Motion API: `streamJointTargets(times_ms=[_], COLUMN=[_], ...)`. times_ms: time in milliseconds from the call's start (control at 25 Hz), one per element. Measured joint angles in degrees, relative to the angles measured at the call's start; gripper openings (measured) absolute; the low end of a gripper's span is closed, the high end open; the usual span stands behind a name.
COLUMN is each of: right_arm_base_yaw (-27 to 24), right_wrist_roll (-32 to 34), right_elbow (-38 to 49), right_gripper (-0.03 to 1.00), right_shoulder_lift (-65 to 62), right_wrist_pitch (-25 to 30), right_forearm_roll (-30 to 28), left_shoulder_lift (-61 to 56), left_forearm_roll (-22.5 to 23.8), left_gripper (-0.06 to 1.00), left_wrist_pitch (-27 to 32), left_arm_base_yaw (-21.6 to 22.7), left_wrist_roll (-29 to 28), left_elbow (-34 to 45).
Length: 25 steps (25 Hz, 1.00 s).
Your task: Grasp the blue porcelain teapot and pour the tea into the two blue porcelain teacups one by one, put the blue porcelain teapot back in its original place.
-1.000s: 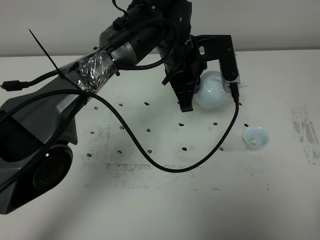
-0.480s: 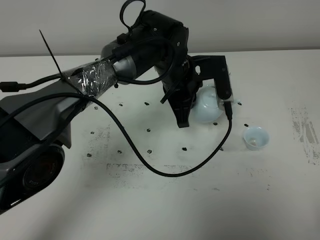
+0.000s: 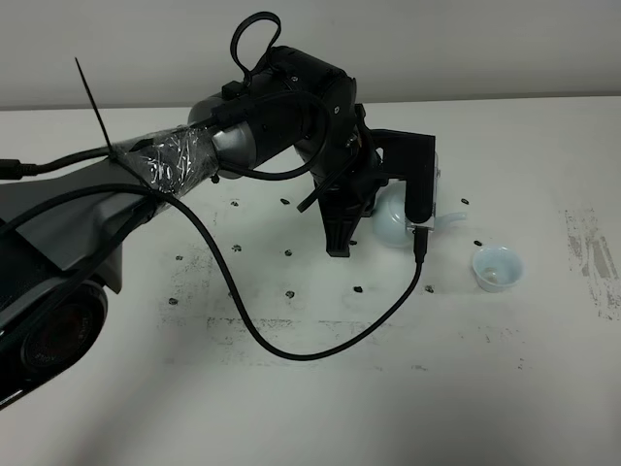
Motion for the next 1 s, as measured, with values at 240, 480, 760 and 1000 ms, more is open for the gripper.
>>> streamJointTargets(times_ms=[240,480,760,1000], right_arm_base_yaw=[0.0,0.0,0.0,0.0], right_wrist_roll=[0.0,0.0,0.0,0.0], right_elbow=[0.0,0.0,0.0,0.0], right_gripper=[0.59,0.59,0.59,0.59], right_shoulder_lift=[0.0,0.0,0.0,0.0], right_wrist_pitch=[0.0,0.0,0.0,0.0], right_forearm_roll=[0.0,0.0,0.0,0.0], left_shoulder_lift=[0.0,0.0,0.0,0.0], left_forearm_roll=[0.0,2.1,5.3,6.5], left_gripper=[0.04,0.04,0.04,0.04], left_wrist_pitch=[-2.7,-5.5,-8.8,-10.0], left_arm_base_yaw=[0.0,-0.5,-1.9,-2.4], left_wrist_roll=[5.5,6.2,6.4,8.2], left_elbow=[0.0,0.0,0.0,0.0])
